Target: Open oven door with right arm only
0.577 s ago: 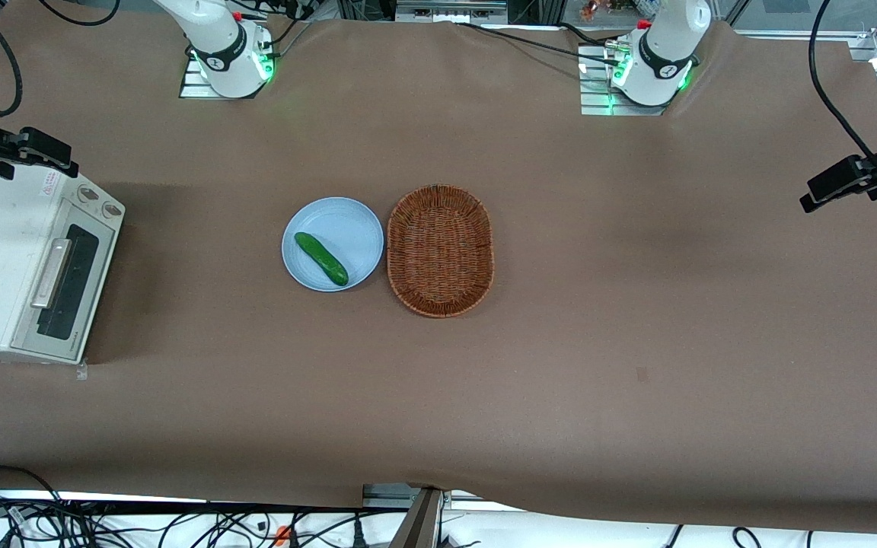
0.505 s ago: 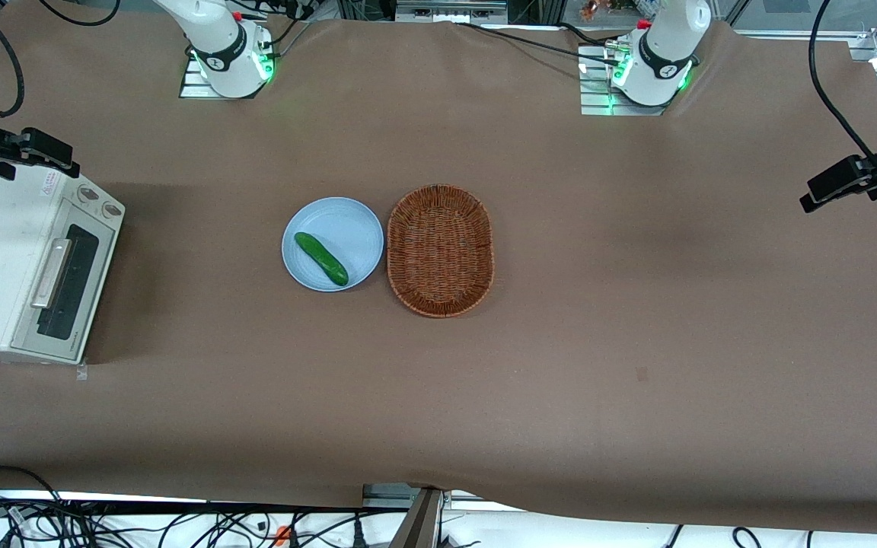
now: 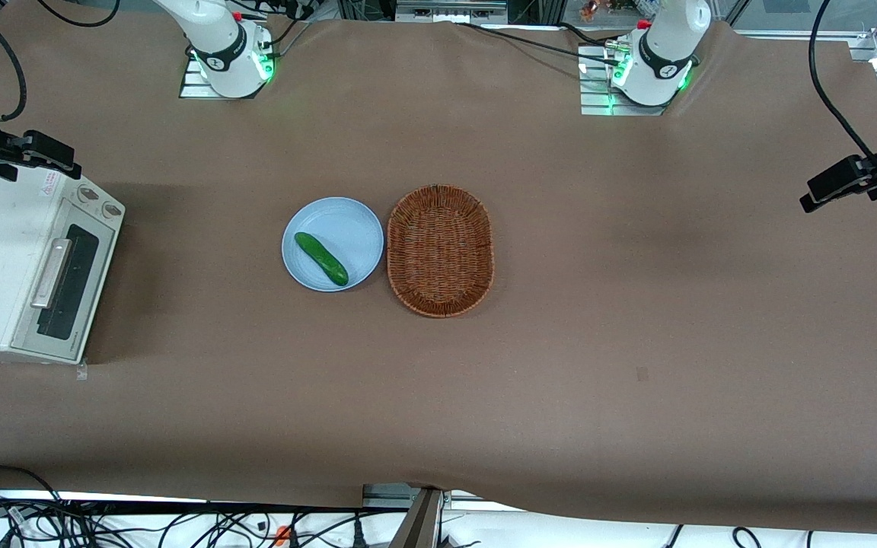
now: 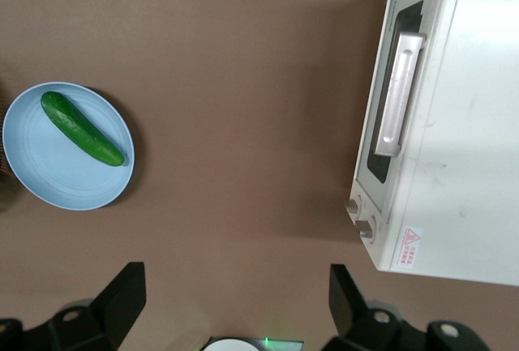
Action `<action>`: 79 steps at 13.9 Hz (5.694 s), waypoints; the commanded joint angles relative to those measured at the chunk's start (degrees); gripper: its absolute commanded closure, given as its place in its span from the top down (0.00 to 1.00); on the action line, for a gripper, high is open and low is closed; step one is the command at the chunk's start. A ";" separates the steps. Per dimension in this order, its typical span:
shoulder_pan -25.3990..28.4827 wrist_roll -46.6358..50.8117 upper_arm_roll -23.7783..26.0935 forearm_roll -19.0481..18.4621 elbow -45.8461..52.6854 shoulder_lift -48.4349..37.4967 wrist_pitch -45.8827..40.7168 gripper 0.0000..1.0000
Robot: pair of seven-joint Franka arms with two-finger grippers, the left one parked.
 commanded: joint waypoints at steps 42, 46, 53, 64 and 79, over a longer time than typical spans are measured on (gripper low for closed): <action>2.91 31.58 -1.80 -47.13 -11.50 21.76 26.13 0.00; 2.91 32.45 -1.71 -46.51 -12.02 22.20 28.58 0.00; 2.82 31.58 -1.62 -45.46 -13.43 21.76 31.75 0.00; 3.09 31.22 0.84 -37.11 -14.05 22.38 32.28 0.00; 2.65 31.58 0.75 -35.88 -14.05 31.16 42.21 0.00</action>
